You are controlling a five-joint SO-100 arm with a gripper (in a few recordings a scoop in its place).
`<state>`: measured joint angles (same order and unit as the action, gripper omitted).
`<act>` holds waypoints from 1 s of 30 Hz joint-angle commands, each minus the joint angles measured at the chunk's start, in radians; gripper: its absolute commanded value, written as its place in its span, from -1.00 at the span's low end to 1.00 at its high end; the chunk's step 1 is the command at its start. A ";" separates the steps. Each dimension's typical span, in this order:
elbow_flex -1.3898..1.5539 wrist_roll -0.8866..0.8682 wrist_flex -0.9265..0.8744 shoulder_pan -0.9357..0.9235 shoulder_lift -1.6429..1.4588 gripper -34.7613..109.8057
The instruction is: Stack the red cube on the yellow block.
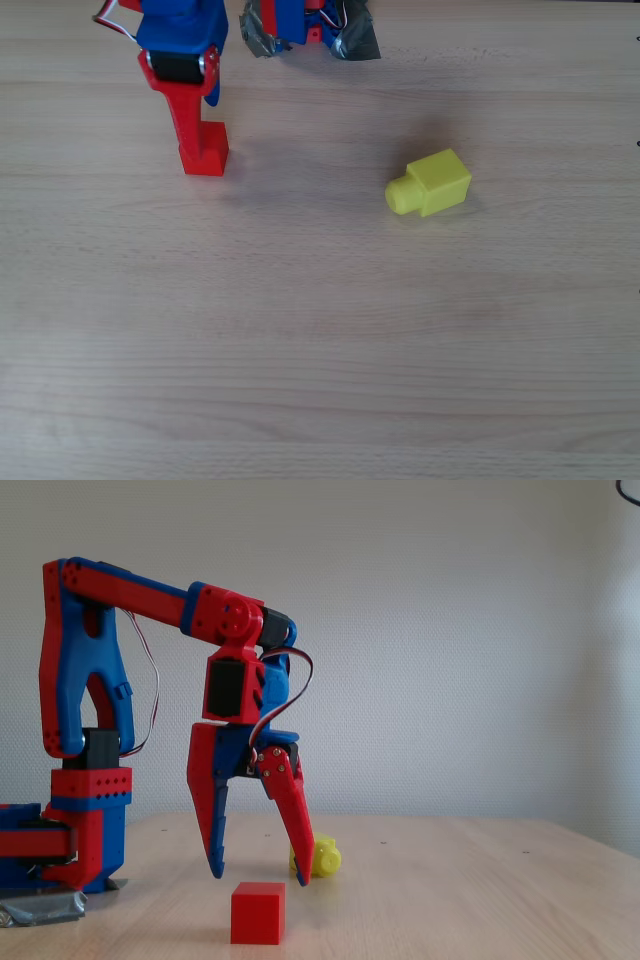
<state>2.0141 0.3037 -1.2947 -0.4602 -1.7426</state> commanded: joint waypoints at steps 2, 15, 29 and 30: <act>-0.015 0.021 0.002 0.005 -0.017 -0.09; 0.060 0.020 0.067 -0.003 -0.005 -0.09; 0.086 -0.038 0.138 -0.006 -0.044 -0.34; 0.087 -0.041 0.140 -0.006 -0.051 -0.34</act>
<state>2.1062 0.2746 -1.1658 -0.4633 -1.7196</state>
